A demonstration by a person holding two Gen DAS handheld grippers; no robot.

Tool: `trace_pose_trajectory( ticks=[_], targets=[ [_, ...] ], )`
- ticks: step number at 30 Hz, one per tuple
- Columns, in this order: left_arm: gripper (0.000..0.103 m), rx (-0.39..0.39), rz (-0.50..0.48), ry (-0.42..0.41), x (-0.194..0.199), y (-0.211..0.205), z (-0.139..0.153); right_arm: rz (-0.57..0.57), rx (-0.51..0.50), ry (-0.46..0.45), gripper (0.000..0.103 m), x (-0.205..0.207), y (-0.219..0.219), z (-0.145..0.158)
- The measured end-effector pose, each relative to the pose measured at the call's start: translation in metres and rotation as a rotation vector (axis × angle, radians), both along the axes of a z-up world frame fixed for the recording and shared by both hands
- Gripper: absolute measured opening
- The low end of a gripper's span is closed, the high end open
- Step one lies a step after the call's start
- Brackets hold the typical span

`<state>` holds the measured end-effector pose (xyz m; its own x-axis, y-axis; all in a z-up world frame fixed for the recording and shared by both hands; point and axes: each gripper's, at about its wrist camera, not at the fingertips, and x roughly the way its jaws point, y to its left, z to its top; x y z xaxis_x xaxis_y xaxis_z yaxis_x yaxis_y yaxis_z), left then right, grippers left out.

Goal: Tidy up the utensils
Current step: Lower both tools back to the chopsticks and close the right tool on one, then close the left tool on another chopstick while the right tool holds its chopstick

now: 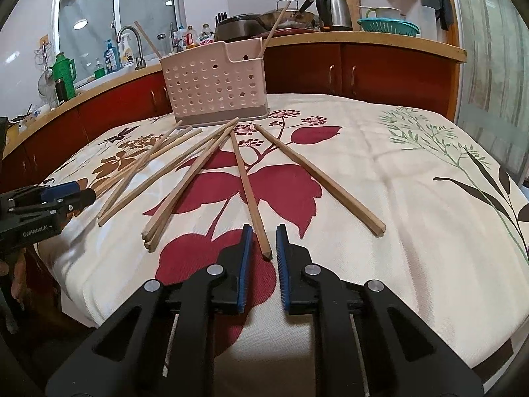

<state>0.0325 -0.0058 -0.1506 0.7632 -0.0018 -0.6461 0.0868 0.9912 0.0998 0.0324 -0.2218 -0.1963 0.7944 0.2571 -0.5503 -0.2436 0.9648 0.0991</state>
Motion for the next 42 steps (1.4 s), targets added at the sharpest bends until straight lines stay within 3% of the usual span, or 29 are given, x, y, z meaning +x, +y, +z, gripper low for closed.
trace_pose_trajectory(
  ticks=[18,36,42],
  targets=[
    [0.045,-0.001,-0.034,0.028,0.004,-0.021,-0.007,0.015,-0.032,-0.019,0.009,-0.006,0.003,0.0],
    [0.042,-0.055,0.016,0.052,0.015,-0.013,-0.013,0.015,-0.033,-0.021,0.009,-0.007,0.002,0.0],
    [0.027,-0.03,0.016,0.045,0.012,-0.011,-0.014,0.015,-0.031,-0.021,0.009,-0.007,0.002,0.0]
  ],
)
